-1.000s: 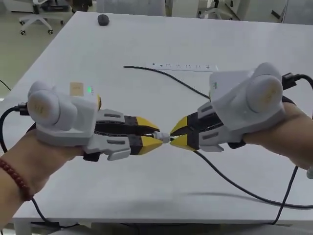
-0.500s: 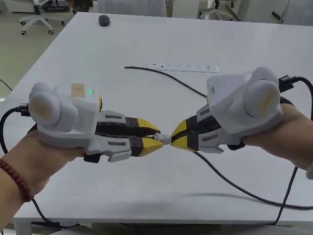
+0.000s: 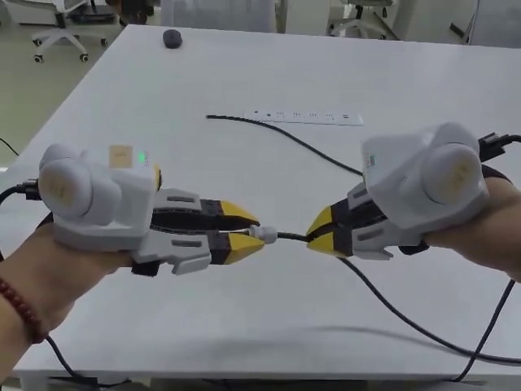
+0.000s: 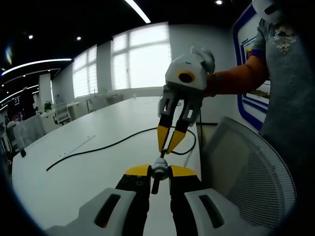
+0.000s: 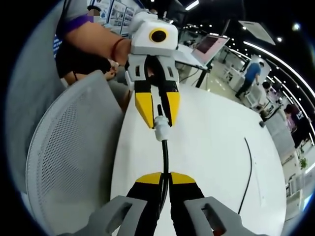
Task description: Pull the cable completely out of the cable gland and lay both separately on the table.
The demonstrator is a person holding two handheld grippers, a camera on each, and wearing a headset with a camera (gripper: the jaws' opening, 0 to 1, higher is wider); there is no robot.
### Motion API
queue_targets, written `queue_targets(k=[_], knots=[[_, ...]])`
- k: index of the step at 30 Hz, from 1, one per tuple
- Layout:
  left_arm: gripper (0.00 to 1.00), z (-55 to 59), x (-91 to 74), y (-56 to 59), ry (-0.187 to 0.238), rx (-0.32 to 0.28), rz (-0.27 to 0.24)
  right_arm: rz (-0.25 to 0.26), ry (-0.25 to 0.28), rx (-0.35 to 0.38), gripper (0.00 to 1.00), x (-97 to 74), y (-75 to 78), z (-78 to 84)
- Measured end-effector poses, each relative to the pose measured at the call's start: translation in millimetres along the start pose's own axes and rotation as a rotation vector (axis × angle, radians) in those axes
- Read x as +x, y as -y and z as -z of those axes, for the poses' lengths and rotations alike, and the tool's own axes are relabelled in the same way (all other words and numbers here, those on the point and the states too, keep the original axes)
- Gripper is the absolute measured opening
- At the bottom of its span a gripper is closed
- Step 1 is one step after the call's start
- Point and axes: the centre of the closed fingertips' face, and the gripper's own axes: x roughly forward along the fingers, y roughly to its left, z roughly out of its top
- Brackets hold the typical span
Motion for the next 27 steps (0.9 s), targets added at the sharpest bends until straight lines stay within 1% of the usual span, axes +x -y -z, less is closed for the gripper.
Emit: queue_targets(k=[10,13,19,23,27], knots=[[0.14,1.6,-2.8,-2.4,-0.005,-0.002,-0.009,0.013,-0.028,0.009,0.00,-5.2,3.5,12.5],[0.14,3.0,-4.0,-3.2,-0.006,-0.004,-0.013,0.021,-0.047,0.014,0.00,-6.8,5.4,19.7],[0.14,5.8,-7.0,-6.5,-0.007,-0.012,-0.026,0.032,-0.057,0.030,0.00,-9.8,8.3,25.3],[0.14,6.0,-7.4,-8.4,-0.006,-0.015,-0.032,0.048,-0.061,0.042,0.00,-12.0,13.5,28.5],[0.14,7.6,-9.8,-13.4,-0.009,-0.017,-0.047,0.064,-0.083,0.059,0.00,-12.9,21.2,36.2]])
